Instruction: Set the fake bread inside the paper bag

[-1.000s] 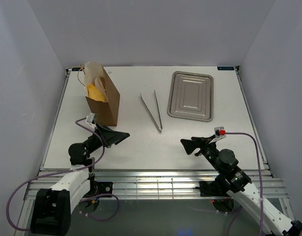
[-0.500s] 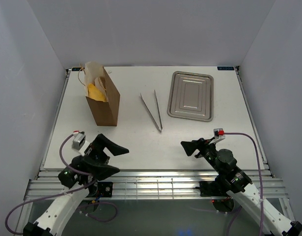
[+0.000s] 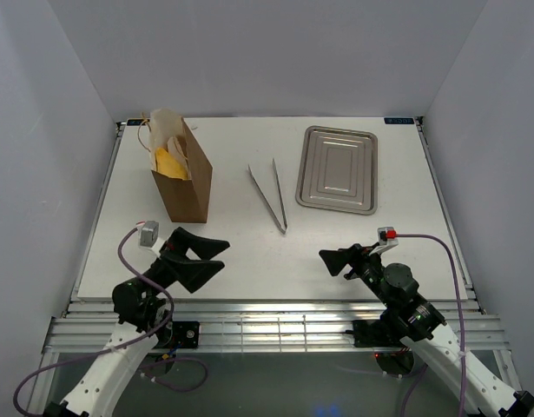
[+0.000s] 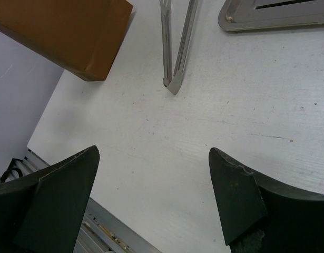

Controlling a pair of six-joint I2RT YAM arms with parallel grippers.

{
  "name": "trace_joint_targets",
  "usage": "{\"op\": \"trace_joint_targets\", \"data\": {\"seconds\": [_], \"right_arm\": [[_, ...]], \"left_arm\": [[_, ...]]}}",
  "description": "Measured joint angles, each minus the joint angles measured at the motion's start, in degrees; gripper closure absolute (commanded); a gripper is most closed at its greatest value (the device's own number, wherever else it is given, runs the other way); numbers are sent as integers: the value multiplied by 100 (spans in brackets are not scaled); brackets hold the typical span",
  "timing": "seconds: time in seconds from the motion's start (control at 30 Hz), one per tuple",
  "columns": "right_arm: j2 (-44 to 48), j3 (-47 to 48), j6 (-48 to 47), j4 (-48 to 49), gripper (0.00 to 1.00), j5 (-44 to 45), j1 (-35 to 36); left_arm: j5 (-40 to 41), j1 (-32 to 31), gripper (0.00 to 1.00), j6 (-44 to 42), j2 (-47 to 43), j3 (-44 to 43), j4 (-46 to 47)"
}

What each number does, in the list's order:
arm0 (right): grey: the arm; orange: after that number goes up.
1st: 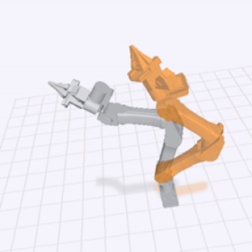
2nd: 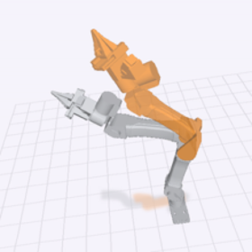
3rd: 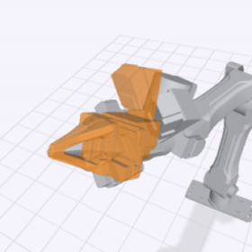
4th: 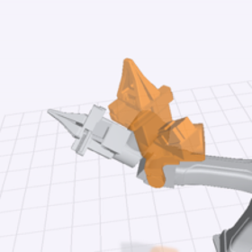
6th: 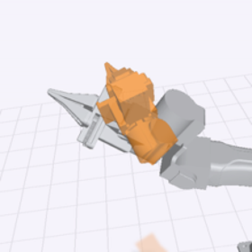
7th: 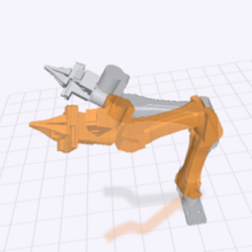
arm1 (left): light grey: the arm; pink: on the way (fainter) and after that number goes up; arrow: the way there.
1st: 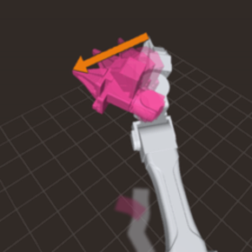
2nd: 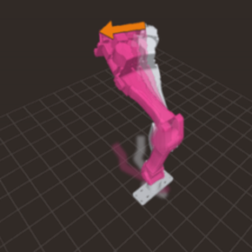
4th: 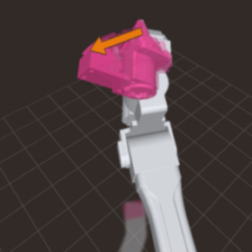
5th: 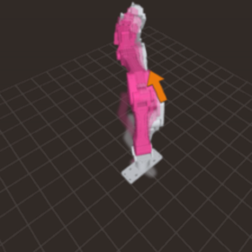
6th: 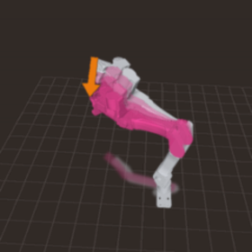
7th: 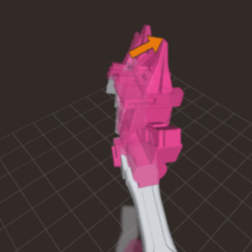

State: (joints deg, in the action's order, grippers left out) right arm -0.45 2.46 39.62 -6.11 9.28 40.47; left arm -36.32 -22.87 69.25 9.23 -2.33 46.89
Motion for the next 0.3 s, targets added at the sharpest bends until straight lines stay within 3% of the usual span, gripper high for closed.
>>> {"op": "trace_joint_targets", "data": {"seconds": [0.13,0.3], "right_arm": [[0,0,142,-4,10,2,0],[0,0,463,-22,10,42,0]], "left_arm": [[330,0,2,-243,907,2,-339],[470,0,2,-496,1314,2,-492]]}}
